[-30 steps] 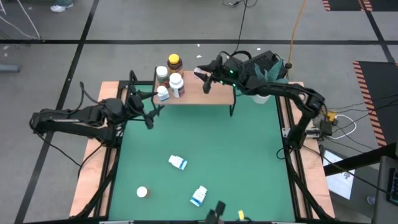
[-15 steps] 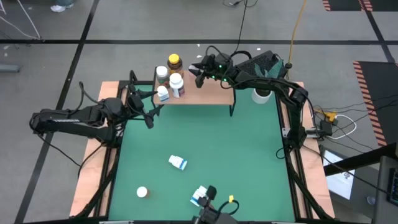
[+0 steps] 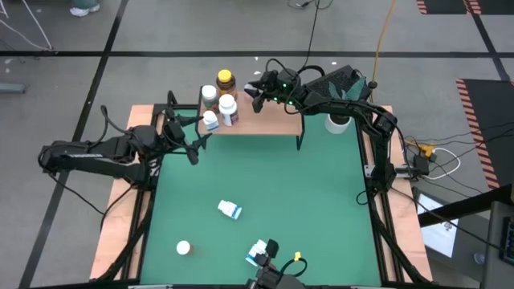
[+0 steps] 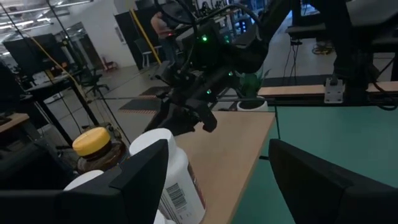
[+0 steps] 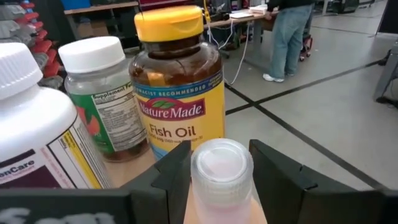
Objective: Pick and place medicine bottles onto shelf by color
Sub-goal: Put the transparent medicine bottle on the shelf
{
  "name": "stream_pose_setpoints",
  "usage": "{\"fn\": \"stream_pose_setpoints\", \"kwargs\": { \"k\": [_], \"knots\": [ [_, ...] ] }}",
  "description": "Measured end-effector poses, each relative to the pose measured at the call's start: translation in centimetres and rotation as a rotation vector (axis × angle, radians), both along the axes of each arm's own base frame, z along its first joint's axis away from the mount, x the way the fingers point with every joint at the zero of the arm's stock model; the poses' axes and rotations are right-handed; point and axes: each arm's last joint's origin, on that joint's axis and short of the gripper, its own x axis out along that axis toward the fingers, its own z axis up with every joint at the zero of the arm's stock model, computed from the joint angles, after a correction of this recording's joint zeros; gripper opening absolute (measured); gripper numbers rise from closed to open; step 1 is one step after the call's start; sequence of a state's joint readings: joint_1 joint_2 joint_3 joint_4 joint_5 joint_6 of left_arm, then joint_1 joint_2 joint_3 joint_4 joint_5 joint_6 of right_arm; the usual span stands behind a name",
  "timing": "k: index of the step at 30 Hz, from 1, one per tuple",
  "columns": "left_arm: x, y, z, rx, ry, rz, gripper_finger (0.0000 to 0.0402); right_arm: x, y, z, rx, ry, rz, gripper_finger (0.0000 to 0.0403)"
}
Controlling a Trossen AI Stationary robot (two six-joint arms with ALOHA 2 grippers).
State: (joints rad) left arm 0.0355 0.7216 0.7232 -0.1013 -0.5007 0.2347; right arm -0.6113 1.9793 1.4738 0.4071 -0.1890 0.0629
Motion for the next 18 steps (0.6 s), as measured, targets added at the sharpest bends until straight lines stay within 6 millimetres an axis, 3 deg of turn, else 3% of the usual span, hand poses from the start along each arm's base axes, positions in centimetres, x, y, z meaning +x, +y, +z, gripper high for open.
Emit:
{"fn": "stream_pose_setpoints", "kwargs": {
  "k": [18],
  "knots": [
    [-0.01,0.34,0.44,0.031,-0.03,0.016,0.0283,0.57,0.49,-0.69,0.007,0.015,0.016,0.016]
  ]
}}
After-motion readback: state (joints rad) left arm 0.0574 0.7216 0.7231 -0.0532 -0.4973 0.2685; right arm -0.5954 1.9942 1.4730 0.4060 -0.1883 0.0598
